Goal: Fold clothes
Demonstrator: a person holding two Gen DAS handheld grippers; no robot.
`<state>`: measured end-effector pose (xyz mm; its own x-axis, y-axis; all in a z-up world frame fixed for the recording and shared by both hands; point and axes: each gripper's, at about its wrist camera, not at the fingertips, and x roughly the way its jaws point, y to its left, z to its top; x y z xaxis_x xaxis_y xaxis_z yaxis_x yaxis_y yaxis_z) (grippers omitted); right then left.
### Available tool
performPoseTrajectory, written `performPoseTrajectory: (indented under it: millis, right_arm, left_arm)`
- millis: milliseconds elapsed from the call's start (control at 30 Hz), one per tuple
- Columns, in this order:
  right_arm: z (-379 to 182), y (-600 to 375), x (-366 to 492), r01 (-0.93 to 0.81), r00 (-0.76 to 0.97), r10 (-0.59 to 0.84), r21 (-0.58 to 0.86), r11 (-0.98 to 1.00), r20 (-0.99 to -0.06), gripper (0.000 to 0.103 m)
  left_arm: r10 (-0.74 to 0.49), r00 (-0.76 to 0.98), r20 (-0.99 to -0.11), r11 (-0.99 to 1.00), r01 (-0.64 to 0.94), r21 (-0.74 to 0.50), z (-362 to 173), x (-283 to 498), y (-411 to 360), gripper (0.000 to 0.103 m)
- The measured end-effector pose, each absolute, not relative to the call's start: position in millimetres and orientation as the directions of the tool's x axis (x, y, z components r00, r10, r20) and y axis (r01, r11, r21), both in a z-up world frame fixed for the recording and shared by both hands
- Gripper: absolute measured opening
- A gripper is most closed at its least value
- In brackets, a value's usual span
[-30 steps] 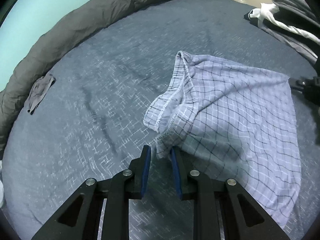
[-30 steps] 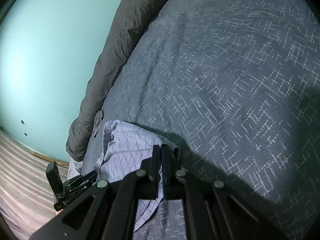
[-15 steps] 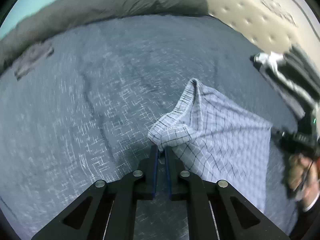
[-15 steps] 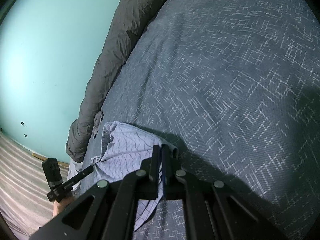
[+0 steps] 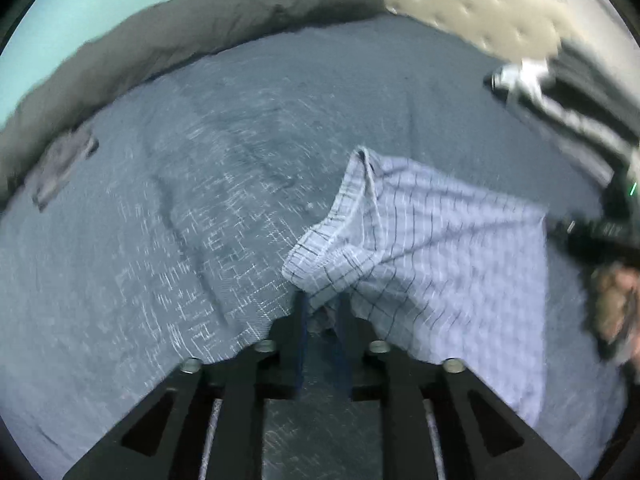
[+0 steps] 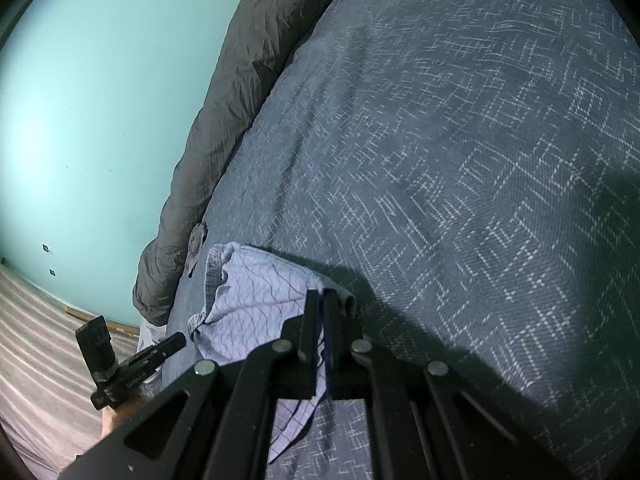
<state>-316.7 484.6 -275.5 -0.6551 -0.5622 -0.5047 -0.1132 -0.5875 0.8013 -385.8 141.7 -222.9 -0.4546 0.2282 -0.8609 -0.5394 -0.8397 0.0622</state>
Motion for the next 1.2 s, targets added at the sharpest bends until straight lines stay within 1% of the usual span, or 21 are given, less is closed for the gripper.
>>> performPoseTrajectory:
  millis: [33,167,267,300,333,367,433,500,533,633,733,867,967,1033,1067,1200]
  right_arm:
    - [-275,485,-317,-0.113,-0.656,-0.562,0.802,-0.587,-0.504,0.002]
    - [-275,485,-317,-0.113,-0.656,-0.562,0.802,-0.587,-0.504,0.002]
    - [-276,486,-317,-0.114,-0.655,-0.563,0.802,-0.586,-0.504,0.002]
    - [-276,487,-317,-0.114,-0.655,-0.563,0.803,-0.585,-0.504,0.002]
    - [-276,487,-317,-0.114,-0.656,-0.563,0.803,-0.584,-0.503,0.002]
    - [-276,487,-317,-0.114,-0.656,-0.563,0.804,-0.584,-0.502,0.002]
    - [-276,488,-317,-0.115,-0.657,-0.562,0.804,-0.584,-0.502,0.002]
    - [-276,488,-317,-0.115,-0.657,-0.562,0.804,-0.583,-0.502,0.002]
    - [-276,488,-317,-0.116,-0.658,-0.561,0.803,-0.584,-0.502,0.002]
    - [-275,489,-316,-0.115,-0.661,-0.558,0.802,-0.586,-0.502,0.002]
    - [-274,489,-316,-0.117,-0.662,-0.557,0.802,-0.585,-0.502,0.002]
    - [-275,490,-317,-0.121,-0.663,-0.555,0.803,-0.583,-0.503,0.002]
    - [-275,490,-317,-0.123,-0.662,-0.555,0.803,-0.583,-0.504,0.002]
    - [-276,491,-317,-0.123,-0.662,-0.555,0.804,-0.582,-0.504,0.002]
    - [-276,492,-317,-0.123,-0.662,-0.555,0.804,-0.582,-0.503,0.002]
    - [-277,493,-315,-0.122,-0.663,-0.555,0.804,-0.582,-0.502,0.002]
  left_arm:
    - [0.207,-0.464,-0.861,-0.834,-0.544,0.092,-225,-386,147,0.038]
    - [0.156,-0.484,-0.861,-0.811,-0.560,0.167,-233,-392,150,0.039]
    - [0.148,-0.478,-0.866,-0.793,-0.581,0.185,-239,-395,155,0.039]
    - [0.154,-0.473,-0.868,-0.792,-0.584,0.177,-241,-397,156,0.034]
    - [0.163,-0.466,-0.870,-0.793,-0.587,0.166,-242,-398,157,0.022]
    - [0.172,-0.460,-0.871,-0.794,-0.588,0.154,-241,-399,157,0.016]
    - [0.201,-0.439,-0.876,-0.806,-0.582,0.107,-238,-403,153,0.010]
    - [0.248,-0.419,-0.873,-0.824,-0.565,0.037,-233,-409,145,0.007]
    - [0.273,-0.410,-0.870,-0.836,-0.549,-0.003,-229,-413,139,0.007]
    - [0.374,-0.350,-0.859,-0.861,-0.475,-0.182,-223,-428,117,0.007]
    - [0.457,-0.263,-0.850,-0.864,-0.360,-0.353,-235,-443,92,0.007]
    - [0.432,-0.200,-0.879,-0.883,-0.290,-0.369,-252,-450,76,0.007]
    - [0.396,-0.169,-0.903,-0.892,-0.303,-0.334,-258,-447,78,0.009]
    - [0.378,-0.179,-0.908,-0.893,-0.328,-0.307,-252,-443,80,0.010]
    - [0.370,-0.186,-0.910,-0.893,-0.342,-0.293,-249,-442,82,0.011]
    - [0.329,-0.216,-0.919,-0.888,-0.402,-0.224,-236,-433,89,0.025]
